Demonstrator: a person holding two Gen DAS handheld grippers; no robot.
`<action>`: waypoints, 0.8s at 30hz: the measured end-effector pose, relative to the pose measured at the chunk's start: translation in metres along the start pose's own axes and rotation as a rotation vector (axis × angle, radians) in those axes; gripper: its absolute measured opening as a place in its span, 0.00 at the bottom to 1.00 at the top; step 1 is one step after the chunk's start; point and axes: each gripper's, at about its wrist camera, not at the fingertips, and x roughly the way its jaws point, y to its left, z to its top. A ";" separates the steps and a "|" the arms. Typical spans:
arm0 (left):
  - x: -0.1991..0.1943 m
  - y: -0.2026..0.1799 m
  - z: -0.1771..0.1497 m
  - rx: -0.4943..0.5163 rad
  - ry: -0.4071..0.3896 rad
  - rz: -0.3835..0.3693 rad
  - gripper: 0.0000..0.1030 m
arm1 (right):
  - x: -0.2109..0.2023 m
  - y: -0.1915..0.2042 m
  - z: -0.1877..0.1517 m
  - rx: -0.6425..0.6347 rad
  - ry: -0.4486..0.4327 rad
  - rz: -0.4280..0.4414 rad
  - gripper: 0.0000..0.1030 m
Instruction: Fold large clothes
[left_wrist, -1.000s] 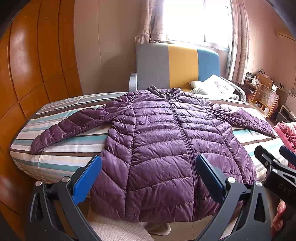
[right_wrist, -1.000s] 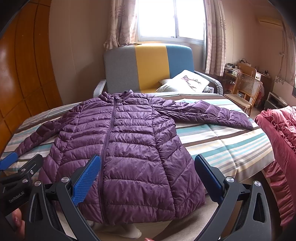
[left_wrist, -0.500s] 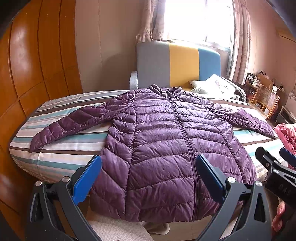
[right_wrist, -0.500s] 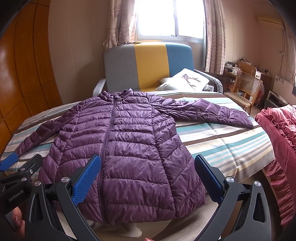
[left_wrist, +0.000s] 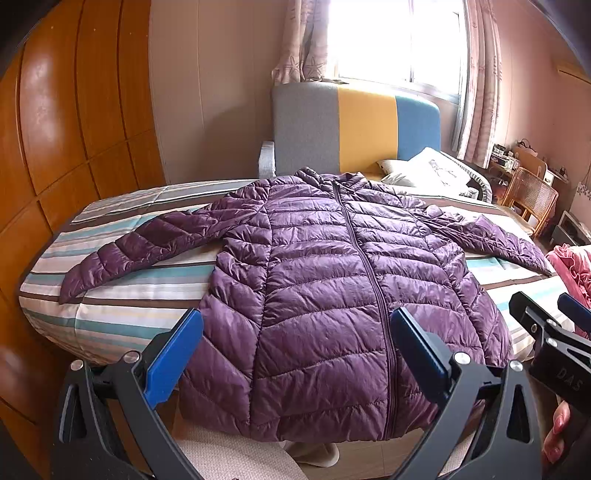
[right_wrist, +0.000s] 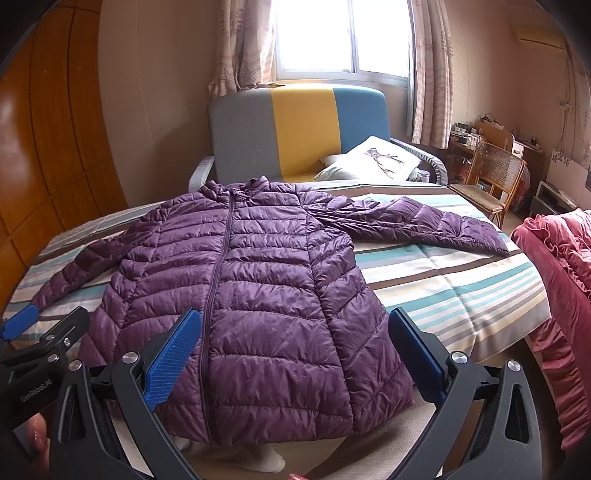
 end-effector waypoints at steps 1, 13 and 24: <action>0.000 0.000 0.000 -0.001 0.000 0.000 0.98 | 0.000 0.000 0.000 0.001 0.001 0.001 0.97; 0.001 -0.002 0.000 0.000 0.004 -0.003 0.98 | 0.002 0.002 0.003 0.002 0.017 0.004 0.97; 0.004 -0.001 -0.001 -0.006 0.014 -0.001 0.98 | 0.003 0.001 0.000 0.005 0.022 0.003 0.97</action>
